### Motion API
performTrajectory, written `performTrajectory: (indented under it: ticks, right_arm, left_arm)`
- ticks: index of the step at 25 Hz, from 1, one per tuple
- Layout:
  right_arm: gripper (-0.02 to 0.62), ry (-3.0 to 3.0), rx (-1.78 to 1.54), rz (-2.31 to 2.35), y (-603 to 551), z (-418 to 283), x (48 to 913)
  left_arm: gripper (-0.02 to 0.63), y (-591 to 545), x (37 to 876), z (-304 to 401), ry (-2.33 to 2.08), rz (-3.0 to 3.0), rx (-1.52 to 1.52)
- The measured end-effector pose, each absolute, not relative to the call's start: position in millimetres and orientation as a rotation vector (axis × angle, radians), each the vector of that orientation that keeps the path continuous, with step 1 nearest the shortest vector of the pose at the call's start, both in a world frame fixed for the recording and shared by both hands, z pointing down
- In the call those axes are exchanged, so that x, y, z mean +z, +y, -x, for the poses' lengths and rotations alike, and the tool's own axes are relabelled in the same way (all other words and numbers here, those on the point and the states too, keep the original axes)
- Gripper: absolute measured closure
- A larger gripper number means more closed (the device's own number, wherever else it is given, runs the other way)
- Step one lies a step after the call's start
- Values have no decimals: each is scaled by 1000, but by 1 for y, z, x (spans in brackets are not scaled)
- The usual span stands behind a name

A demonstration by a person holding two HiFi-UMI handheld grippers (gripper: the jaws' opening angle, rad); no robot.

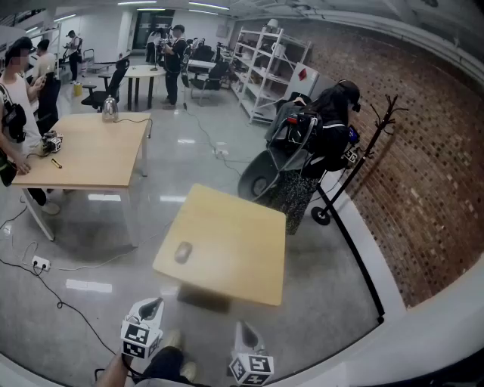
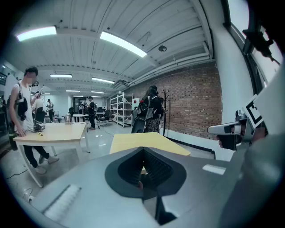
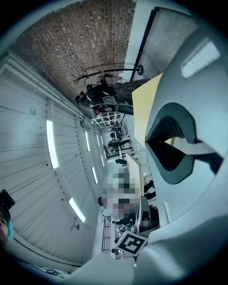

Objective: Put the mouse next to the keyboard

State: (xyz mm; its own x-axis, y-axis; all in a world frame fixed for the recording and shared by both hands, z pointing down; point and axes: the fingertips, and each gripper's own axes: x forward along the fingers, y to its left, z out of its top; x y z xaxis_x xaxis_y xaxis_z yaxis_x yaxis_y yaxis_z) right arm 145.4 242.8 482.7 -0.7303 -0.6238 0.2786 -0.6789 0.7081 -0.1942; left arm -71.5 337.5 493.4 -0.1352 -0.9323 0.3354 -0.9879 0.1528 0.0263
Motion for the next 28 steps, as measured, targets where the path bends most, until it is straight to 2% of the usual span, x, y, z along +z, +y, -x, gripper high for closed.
performTrajectory:
  ticks: [15,28]
  right_arm:
    - [581,-2732,446,-1071,234,-162,477]
    - [581,-2716,472,-1069,205,-144,486]
  left_arm:
    - [606,329,485,62,-2172,-1856,275]
    - [606,301,498,78,-2152,-1845,305]
